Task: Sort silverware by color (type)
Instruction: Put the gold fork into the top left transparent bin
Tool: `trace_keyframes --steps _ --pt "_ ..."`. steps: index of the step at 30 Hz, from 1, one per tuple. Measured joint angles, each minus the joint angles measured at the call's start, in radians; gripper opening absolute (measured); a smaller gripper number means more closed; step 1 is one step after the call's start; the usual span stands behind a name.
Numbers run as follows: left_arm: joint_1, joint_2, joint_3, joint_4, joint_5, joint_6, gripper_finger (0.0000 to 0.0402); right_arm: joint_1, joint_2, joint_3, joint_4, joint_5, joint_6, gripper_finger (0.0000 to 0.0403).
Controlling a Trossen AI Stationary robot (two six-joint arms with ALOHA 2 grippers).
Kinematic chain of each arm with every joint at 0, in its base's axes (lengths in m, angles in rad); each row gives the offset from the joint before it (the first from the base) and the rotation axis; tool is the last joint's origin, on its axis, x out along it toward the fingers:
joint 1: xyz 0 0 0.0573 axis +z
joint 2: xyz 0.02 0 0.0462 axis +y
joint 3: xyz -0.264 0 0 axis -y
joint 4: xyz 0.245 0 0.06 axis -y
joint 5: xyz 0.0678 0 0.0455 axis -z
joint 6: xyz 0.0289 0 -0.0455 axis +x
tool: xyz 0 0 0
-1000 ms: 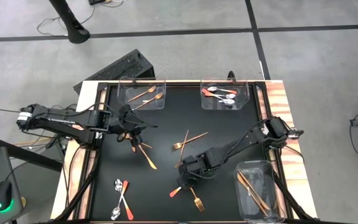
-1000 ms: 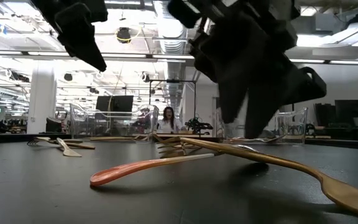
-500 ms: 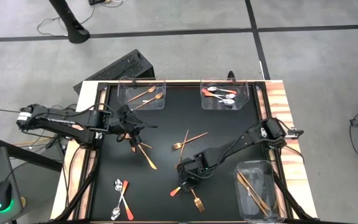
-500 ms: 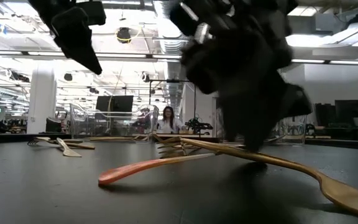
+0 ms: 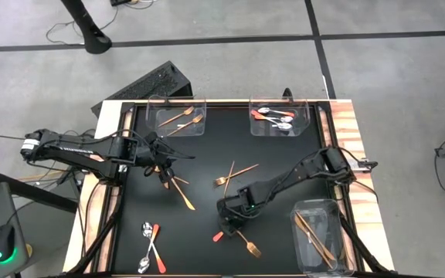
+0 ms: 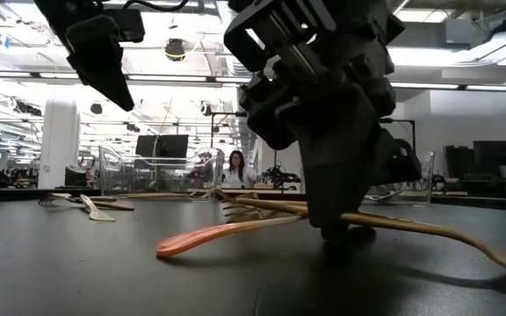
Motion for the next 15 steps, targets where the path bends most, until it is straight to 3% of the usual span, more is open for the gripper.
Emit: trace_keyframes --steps 10,15 --pt "0.000 0.000 0.000 0.000 0.001 -0.044 0.0118 -0.031 -0.001 0.000 -0.043 -0.046 -0.090 0.0024" --pt "0.000 0.000 0.000 0.003 -0.001 -0.050 0.0118 -0.003 -0.089 -0.002 -0.201 -0.012 -0.095 0.0022"
